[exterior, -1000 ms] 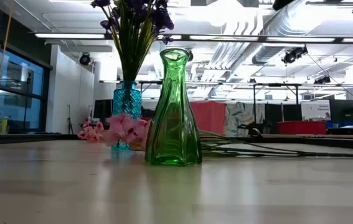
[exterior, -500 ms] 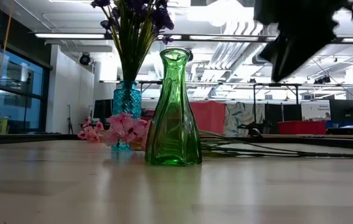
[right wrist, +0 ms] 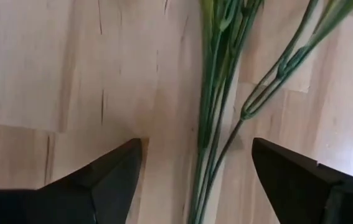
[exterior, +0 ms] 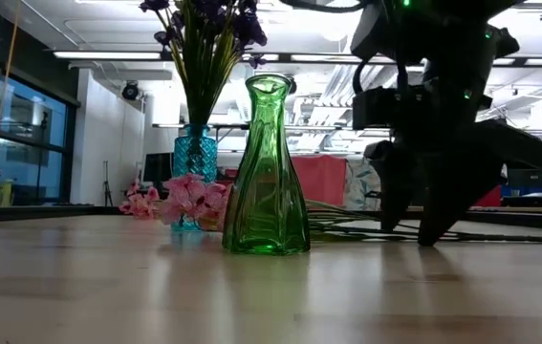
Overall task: Sort flowers into vase by color
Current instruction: Put the bottom pink flowers into the green crystal vase
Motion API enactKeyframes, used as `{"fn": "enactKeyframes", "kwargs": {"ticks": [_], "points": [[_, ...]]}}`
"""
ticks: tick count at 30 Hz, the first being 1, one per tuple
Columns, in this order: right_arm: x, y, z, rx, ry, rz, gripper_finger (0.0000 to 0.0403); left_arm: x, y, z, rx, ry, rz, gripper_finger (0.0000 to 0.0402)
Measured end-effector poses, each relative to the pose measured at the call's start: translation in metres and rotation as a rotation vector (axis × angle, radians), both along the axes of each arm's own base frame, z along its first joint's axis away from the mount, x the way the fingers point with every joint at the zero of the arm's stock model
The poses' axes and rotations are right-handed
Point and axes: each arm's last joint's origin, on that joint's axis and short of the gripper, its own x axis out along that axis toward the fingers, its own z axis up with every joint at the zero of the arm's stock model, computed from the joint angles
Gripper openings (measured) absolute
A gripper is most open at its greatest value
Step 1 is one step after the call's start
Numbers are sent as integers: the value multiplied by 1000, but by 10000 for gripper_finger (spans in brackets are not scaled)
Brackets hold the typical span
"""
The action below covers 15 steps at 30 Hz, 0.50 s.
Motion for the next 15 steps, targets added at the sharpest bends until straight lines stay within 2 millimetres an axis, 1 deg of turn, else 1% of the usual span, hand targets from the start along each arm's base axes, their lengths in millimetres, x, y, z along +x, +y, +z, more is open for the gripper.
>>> {"fn": "enactKeyframes", "kwargs": {"ticks": [3, 5, 6, 8, 12, 13, 15], "points": [[4, 3, -8, -16, 23, -16, 287, 0, 0, 0, 0, 2, 0, 207], [5, 3, -11, -12, 36, -15, 263, 0, 0, 0, -1, 1, -1, 207], [5, 4, -13, -7, 43, -14, 244, 0, 0, 0, -5, -1, -5, 207], [4, 5, -15, -6, 64, -20, 193, 0, 0, 0, -6, -3, -7, 207], [1, 3, -16, 50, 117, -79, 39, 0, 0, 0, -15, -9, -18, 207], [0, 2, -15, 61, 123, -91, 22, 0, 0, 0, -19, -11, -25, 207], [-2, 1, -9, 74, 124, -137, 18, 0, 0, 0, -17, -12, -29, 207]]}}
